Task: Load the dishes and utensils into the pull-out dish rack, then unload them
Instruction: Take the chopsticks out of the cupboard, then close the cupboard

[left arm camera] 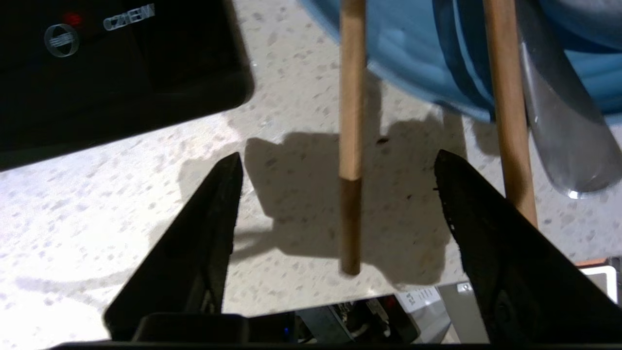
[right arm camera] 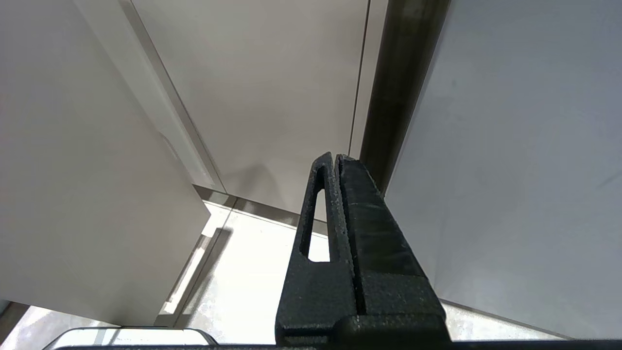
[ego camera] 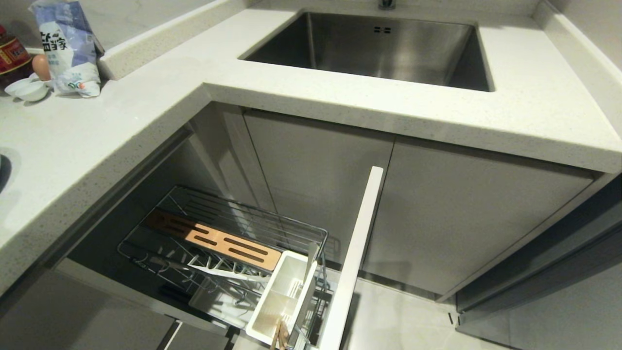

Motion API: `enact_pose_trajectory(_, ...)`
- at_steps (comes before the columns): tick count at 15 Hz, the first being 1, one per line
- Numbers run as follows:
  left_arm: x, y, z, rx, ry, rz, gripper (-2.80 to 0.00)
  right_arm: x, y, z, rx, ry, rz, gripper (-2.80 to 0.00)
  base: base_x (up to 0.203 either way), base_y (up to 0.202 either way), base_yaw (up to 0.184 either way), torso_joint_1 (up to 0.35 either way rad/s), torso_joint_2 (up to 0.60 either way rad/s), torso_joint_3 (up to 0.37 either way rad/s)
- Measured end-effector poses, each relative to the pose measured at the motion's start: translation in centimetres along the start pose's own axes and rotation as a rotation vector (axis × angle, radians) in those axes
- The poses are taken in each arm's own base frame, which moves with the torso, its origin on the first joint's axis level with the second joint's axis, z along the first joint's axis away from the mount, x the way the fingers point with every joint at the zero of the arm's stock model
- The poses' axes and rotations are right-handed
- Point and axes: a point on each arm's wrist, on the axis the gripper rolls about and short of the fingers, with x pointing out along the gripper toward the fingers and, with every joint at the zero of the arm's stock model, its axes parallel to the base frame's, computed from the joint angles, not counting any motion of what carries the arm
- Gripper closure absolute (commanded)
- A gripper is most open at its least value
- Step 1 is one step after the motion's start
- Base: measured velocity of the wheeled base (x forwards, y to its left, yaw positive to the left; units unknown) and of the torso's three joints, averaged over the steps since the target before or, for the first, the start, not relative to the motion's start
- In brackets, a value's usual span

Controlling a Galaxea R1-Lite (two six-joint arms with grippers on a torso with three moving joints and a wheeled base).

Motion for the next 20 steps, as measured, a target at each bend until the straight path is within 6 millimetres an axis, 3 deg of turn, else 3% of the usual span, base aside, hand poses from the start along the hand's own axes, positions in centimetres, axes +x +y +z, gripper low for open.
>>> enact_pose_trajectory(10,-4.4,1.6,-2.9,0.024,-0.202,-0.008,-2.8,0.0,0.0,0.0,0.0,0.0,0.0,0.0,0.0,0.0,0.0,0.0,0.0,0.0)
enact_pose_trajectory(11,-5.0,1.9,-3.4,0.025,-0.238,-0.024,0.0,0.0,0.0,0.0,0.0,0.0,0.0,0.0,0.0,0.0,0.0,0.0,0.0,0.0)
enact_pose_trajectory(16,-9.4,3.9,-4.5,0.05,-0.599,-0.257,0.0,0.0,0.0,0.0,0.0,0.0,0.0,0.0,0.0,0.0,0.0,0.0,0.0,0.0)
enact_pose_trajectory(20,-11.0,5.2,-4.8,0.123,-0.81,-0.405,0.0,0.0,0.0,0.0,0.0,0.0,0.0,0.0,0.0,0.0,0.0,0.0,0.0,0.0)
